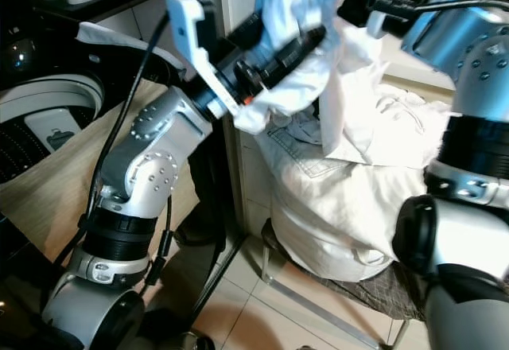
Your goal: Clothes washing
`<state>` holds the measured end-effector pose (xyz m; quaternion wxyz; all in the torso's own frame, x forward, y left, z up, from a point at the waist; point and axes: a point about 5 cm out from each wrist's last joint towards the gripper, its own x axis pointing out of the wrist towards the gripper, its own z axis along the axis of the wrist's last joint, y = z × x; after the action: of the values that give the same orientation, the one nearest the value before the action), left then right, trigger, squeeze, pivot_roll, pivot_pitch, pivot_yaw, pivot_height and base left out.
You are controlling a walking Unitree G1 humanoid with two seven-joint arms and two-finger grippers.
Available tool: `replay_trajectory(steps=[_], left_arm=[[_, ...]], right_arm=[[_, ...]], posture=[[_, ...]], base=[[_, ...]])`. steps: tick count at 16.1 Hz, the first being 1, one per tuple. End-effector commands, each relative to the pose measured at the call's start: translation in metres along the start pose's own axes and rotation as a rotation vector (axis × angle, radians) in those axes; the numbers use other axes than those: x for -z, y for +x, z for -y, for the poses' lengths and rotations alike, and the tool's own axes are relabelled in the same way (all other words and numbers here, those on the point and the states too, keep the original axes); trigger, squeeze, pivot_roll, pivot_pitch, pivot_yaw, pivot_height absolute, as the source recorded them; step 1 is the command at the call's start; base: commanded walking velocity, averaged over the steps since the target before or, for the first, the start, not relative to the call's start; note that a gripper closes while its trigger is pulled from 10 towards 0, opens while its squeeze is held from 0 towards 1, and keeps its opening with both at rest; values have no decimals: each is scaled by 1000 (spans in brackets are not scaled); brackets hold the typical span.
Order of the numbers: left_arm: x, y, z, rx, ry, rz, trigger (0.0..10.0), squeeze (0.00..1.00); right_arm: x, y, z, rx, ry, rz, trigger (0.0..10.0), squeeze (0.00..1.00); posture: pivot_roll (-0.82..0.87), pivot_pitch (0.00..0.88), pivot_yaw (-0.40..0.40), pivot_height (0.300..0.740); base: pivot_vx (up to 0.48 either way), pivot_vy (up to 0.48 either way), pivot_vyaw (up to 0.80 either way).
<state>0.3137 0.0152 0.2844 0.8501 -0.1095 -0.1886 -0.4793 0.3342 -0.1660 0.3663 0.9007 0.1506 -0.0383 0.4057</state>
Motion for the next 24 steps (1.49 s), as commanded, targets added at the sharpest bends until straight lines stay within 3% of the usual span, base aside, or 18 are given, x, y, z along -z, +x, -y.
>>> replay_trajectory(steps=[1,2,3,4,5,6,7,10,24], left_arm=[[6,0,0,-9,41,-47,10000,1000],[7,-1,-3,-33,56,-63,10000,675],[7,-1,-5,-44,67,-63,10000,0],[4,-1,-9,-64,59,-49,8627,0],[2,-2,-13,-87,46,-40,2353,0],[2,-2,-14,-101,39,-38,2353,0],[1,-3,-19,-131,48,-32,0,0],[-2,-4,-26,-190,42,-11,0,0],[-5,-3,-26,-166,0,25,0,0]], right_arm=[[-5,0,-11,-41,-9,19,0,0],[-5,1,-14,-52,-5,20,0,0],[-5,1,-16,-60,-2,21,0,0],[-5,1,-17,-66,0,21,0,0],[-5,1,-18,-68,1,22,0,0],[-5,1,-18,-69,1,23,0,0],[-4,0,-20,-66,6,25,0,0],[-3,-1,-22,-73,9,20,0,0],[2,0,-25,-62,4,2,0,0]], posture=[[-129,0,70,740],[-129,0,70,740],[-131,0,72,740],[-131,0,74,740],[-131,0,75,740],[-131,0,76,740],[-131,0,76,740],[-131,0,76,740],[-134,0,86,740]], base=[[0,0,0],[0,0,0],[0,0,0],[0,0,0],[0,0,0],[0,0,0],[0,0,0],[0,0,0],[0,0,0]])
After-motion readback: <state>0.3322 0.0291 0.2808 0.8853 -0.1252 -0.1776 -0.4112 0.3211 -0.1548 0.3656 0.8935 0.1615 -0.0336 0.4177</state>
